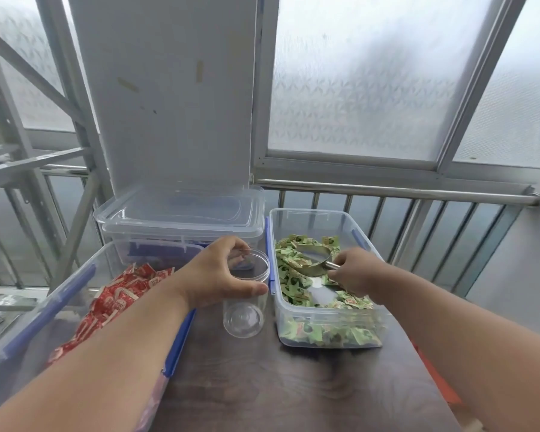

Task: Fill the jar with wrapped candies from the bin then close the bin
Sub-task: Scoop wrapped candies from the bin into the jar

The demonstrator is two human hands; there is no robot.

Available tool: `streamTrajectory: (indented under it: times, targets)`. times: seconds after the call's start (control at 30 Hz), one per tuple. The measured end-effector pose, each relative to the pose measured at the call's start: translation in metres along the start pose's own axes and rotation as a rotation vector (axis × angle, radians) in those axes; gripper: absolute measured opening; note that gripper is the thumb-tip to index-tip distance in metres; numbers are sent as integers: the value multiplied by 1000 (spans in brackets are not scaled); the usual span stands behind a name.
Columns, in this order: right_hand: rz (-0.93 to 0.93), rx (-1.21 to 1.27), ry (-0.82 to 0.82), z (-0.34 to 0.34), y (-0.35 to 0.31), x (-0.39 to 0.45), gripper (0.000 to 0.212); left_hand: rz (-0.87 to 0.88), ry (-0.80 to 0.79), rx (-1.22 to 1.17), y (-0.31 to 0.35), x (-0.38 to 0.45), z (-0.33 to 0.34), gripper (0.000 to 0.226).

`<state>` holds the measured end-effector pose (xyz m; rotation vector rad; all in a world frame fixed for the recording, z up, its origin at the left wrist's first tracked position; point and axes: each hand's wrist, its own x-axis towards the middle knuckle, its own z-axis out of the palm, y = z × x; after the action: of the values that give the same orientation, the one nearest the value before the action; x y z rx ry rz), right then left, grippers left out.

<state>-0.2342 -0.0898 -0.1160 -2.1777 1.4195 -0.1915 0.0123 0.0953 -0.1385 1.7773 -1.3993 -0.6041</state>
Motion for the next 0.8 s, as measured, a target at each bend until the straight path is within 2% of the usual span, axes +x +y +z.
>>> streamTrajectory:
  times: [0.17, 0.37, 0.43, 0.53, 0.57, 0.7, 0.8]
  targets:
    - [-32, 101, -5, -8, 7, 0, 13, 6, -16, 39, 2, -2, 1, 82]
    - [-92, 277, 37, -31, 24, -5, 9, 30, 14, -14, 2, -1, 0, 92]
    - [-125, 166, 63, -38, 26, -10, 7, 35, 20, -30, 2, -1, 0, 92]
    - [-182, -210, 174, -39, 25, -17, 11, 32, 16, -27, 1, -1, 1, 92]
    - [-179, -231, 195, -37, 25, -17, 12, 29, 11, -23, 1, -1, 1, 92]
    - [-105, 108, 94, -35, 26, -16, 11, 28, 8, -31, 3, -2, 0, 96]
    - [-133, 159, 62, -38, 25, -17, 10, 22, 9, -44, 4, -3, 1, 99]
